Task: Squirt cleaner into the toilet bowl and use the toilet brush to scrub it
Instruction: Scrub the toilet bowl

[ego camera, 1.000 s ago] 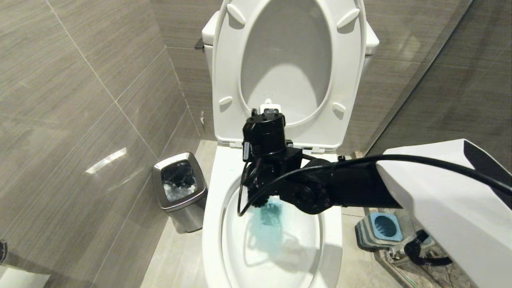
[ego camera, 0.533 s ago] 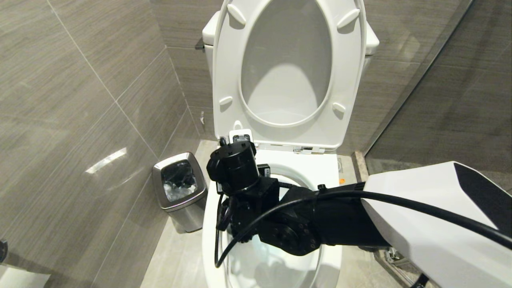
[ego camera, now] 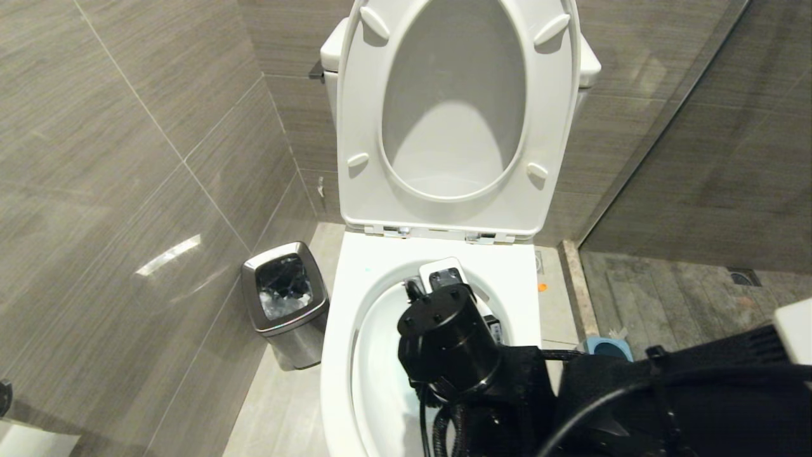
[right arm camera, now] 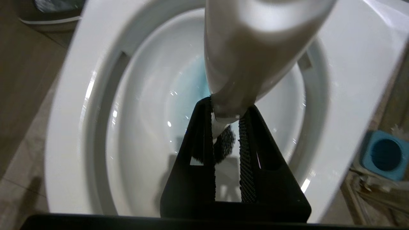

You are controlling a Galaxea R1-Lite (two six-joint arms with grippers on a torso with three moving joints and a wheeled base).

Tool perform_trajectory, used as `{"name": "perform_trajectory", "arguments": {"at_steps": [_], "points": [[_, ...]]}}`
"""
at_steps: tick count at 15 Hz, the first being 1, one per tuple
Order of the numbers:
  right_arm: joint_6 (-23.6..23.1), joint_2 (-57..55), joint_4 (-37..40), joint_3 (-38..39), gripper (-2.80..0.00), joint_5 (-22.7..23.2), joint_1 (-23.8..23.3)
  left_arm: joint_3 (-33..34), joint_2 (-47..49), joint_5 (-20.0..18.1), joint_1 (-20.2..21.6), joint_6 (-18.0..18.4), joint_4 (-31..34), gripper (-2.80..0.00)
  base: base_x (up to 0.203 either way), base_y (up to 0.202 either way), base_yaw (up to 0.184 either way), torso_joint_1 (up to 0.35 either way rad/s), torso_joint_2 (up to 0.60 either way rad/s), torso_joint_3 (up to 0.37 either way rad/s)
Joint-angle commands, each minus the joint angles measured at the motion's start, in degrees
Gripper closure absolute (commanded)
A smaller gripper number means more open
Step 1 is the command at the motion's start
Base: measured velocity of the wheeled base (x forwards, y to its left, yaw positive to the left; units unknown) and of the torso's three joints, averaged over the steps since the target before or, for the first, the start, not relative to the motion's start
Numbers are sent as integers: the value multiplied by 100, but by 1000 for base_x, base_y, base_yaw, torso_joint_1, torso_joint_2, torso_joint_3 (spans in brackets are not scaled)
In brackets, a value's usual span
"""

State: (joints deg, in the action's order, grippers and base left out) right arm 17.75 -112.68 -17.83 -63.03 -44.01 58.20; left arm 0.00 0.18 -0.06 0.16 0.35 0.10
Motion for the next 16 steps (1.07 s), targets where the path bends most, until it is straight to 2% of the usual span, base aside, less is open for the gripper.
{"name": "perform_trajectory", "arguments": {"at_steps": [1,4,8,12,16], "points": [[23,747,-13,660,0,-43,-285,0,-1,-3,-7,0,-1,0,0,0,0,0,0,0],[-4,808,-18,619,0,-62,-843,0,-1,-3,0,0,-1,0,0,0,0,0,0,0],[-37,604,-40,141,0,-50,-1135,0,-1,-3,2,0,-1,0,0,0,0,0,0,0],[-30,85,-82,-648,0,-24,-1211,0,-1,-3,2,0,-1,0,0,0,0,0,0,0],[-60,-720,-69,-1987,0,7,-1133,0,-1,-3,2,0,-1,0,0,0,0,0,0,0]]}}
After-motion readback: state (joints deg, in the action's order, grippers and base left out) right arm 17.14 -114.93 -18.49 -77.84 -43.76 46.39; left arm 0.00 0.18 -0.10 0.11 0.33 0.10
